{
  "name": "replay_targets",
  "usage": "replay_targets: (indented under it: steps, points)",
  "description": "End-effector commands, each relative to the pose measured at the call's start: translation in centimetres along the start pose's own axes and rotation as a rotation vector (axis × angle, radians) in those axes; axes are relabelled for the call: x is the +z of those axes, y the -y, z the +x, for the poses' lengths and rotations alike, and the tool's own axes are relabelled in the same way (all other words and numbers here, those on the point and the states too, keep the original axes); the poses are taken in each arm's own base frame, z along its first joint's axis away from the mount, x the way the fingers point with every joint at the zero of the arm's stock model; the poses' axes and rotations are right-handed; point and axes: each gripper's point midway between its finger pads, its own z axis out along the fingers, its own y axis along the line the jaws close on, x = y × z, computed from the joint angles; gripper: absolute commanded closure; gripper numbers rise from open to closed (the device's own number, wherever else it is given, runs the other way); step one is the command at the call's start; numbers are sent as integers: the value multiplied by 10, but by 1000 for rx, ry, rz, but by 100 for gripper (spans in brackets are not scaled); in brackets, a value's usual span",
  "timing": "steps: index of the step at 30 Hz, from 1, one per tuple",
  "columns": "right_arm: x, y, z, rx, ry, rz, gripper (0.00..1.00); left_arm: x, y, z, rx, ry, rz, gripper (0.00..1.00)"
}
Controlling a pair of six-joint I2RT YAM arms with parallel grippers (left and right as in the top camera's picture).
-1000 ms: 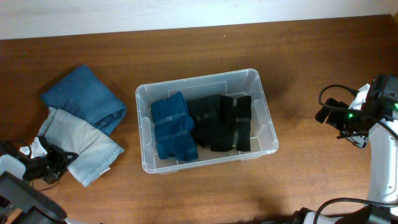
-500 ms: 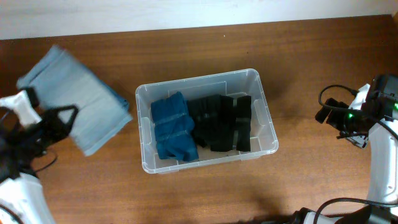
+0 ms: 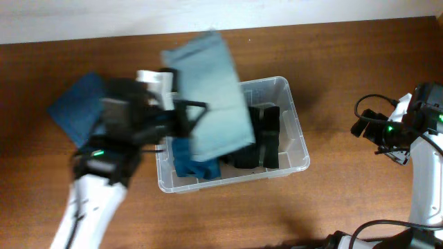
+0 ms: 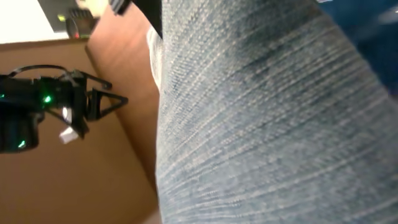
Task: Pack container
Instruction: 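Lay the light-grey jeans into the bin's right side and release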
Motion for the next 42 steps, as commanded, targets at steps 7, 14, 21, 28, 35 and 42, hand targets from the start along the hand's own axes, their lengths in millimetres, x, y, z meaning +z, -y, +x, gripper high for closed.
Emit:
replay_targets:
  steps: [7, 14, 21, 28, 35, 42]
  points:
    - [0, -1, -1, 2, 1, -8, 2, 130, 5, 59, -176, -135, -72, 99]
    - [0, 0, -1, 2, 0, -8, 2, 182, -42, 111, -246, -269, -166, 100]
    - [0, -1, -1, -2, 1, -8, 2, 167, -36, 90, -253, -282, -57, 98]
    - [0, -1, -2, -2, 5, -8, 2, 123, 18, 51, -285, -232, 138, 99]
    - [0, -1, -2, -3, 6, -9, 2, 125, 46, 71, -257, -289, 190, 100]
    - [0, -1, -2, -3, 6, -9, 2, 140, 39, 90, -258, -313, 126, 99]
